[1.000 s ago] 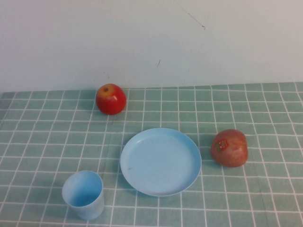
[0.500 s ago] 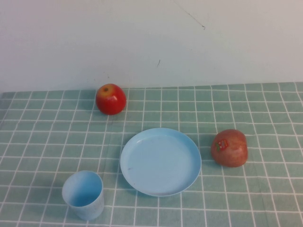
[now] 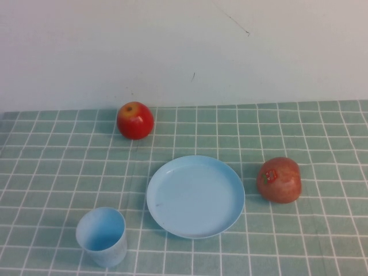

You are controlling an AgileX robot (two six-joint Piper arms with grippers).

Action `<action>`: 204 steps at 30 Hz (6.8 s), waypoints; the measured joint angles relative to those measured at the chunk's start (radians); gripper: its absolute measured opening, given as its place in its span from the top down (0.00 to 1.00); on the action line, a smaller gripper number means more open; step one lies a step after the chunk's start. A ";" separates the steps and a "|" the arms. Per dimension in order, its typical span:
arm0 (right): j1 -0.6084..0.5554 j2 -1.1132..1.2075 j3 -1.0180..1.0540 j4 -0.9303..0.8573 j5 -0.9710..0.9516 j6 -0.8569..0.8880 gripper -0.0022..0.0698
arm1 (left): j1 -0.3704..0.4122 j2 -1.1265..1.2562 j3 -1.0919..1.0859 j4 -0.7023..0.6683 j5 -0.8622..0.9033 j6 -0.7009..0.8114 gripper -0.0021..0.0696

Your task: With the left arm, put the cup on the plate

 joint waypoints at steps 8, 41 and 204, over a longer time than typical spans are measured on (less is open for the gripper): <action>0.000 0.000 0.000 0.000 0.000 0.000 0.97 | 0.000 0.351 -0.276 -0.038 0.494 -0.068 0.98; 0.000 0.000 0.000 0.000 0.000 0.000 0.97 | 0.000 1.124 -0.574 -0.372 1.180 0.372 0.58; 0.000 0.000 0.000 0.000 0.000 0.000 0.97 | 0.055 -0.157 0.414 -0.265 0.513 0.290 0.97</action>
